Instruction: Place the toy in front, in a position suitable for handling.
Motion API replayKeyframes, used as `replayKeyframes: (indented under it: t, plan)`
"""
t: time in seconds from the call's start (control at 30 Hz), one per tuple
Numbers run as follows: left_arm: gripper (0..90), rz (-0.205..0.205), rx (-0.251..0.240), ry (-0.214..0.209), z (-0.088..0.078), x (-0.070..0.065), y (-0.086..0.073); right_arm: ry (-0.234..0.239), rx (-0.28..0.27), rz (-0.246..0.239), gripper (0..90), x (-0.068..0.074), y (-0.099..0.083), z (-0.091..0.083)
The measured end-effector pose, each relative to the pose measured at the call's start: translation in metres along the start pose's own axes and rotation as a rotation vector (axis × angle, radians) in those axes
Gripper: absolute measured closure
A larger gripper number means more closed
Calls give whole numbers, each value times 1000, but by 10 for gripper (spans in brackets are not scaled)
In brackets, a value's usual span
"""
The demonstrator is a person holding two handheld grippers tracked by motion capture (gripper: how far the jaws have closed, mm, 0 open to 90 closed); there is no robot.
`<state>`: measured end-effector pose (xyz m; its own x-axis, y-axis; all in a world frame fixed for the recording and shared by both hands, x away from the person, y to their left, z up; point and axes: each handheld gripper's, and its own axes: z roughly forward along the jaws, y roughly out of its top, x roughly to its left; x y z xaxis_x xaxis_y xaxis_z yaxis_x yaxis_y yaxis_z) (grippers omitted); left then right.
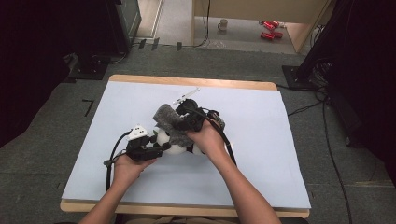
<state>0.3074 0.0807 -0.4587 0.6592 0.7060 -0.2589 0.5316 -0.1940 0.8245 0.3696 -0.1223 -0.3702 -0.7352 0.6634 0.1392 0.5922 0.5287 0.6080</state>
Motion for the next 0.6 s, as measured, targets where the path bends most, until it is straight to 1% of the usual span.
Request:
replayKeyframes:
  t: [0.03, 0.07, 0.1, 0.13, 0.17, 0.2, 0.23, 0.27, 0.3, 0.33, 0.37, 0.4, 0.43, 0.47, 0.5, 0.53, 0.6]
  plan:
    - [422, 0, 0, 0, 0, 0, 0, 0, 0, 0, 757, 0, 0, 0]
    - [421, 9, 8, -5, 0, 0, 0, -5, 9, 18, 757, -9, -1, -4]
    - [421, 9, 8, -5, 0, 0, 0, -5, 9, 18, 757, -9, -1, -4]
    - [421, 29, 14, 2, 1, -2, -1, 41, 22, 66, 754, -18, -4, -5]
    - [421, 29, 14, 2, 1, -2, -1, 41, 22, 66, 754, -18, -4, -5]
    - [421, 30, 15, 4, 1, -2, -1, 17, 32, 65, 751, -23, -7, -7]
    - [421, 30, 15, 4, 1, -2, -1, 17, 32, 65, 751, -23, -7, -7]
    - [421, 31, 15, -1, 1, -1, -1, -35, 50, 60, 751, -28, -9, -10]
    - [421, 31, 15, -1, 1, -1, -1, -35, 50, 60, 751, -28, -9, -10]
    - [421, 33, 11, -3, 1, -2, -1, -56, 70, 78, 752, -34, -13, -11]
    - [421, 33, 11, -3, 1, -2, -1, -43, 66, 89, 752, -37, -15, -11]
    - [421, 36, 11, -3, 1, -3, -1, -43, 66, 89, 752, -37, -15, -11]
    - [421, 40, 13, -2, 1, -3, -1, -43, 68, 99, 751, -40, -17, -13]
    - [421, 40, 12, -2, 1, -3, -1, -54, 64, 96, 750, -41, -16, -14]
    - [421, 40, 12, -2, 1, -3, -1, -54, 64, 96, 750, -41, -16, -14]
    - [421, 40, 14, -1, 1, -4, -1, -75, 63, 95, 747, -42, -15, -16]
    - [421, 46, 17, 1, 1, -4, -2, -95, 62, 93, 748, -42, -13, -18]
